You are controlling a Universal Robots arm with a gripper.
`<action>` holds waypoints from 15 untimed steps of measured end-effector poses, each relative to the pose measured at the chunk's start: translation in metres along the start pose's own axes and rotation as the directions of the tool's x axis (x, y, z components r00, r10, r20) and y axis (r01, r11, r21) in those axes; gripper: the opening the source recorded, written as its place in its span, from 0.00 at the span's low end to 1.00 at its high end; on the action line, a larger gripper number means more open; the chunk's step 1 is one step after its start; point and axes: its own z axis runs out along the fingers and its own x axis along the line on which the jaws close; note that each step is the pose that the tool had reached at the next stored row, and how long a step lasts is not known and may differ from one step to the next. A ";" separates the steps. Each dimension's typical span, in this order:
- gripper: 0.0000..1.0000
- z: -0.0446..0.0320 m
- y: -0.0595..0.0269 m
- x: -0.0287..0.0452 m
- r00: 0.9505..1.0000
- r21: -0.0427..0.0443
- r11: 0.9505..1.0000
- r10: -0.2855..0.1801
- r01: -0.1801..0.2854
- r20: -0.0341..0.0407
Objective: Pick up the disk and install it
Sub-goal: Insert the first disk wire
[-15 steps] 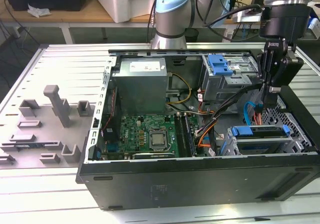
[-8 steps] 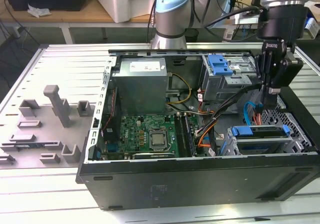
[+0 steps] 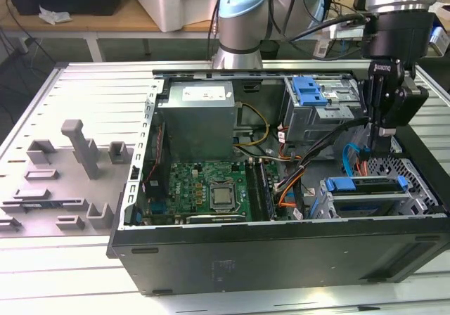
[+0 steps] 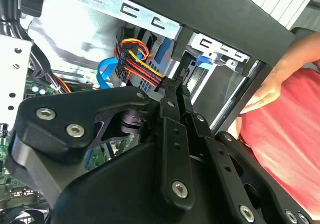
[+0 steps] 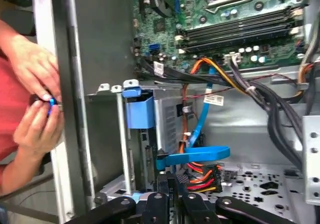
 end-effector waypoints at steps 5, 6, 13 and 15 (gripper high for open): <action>0.17 -0.0071 0.0009 0.0148 0.996 -0.003 1.000 0.006 -0.005 0.090; 0.17 -0.0058 0.0009 0.0190 0.996 -0.003 1.000 0.006 -0.005 0.093; 0.17 0.0039 0.0000 0.0412 0.992 -0.004 1.000 0.007 -0.007 0.125; 0.17 0.0039 0.0000 0.0413 0.992 -0.004 1.000 0.007 -0.007 0.125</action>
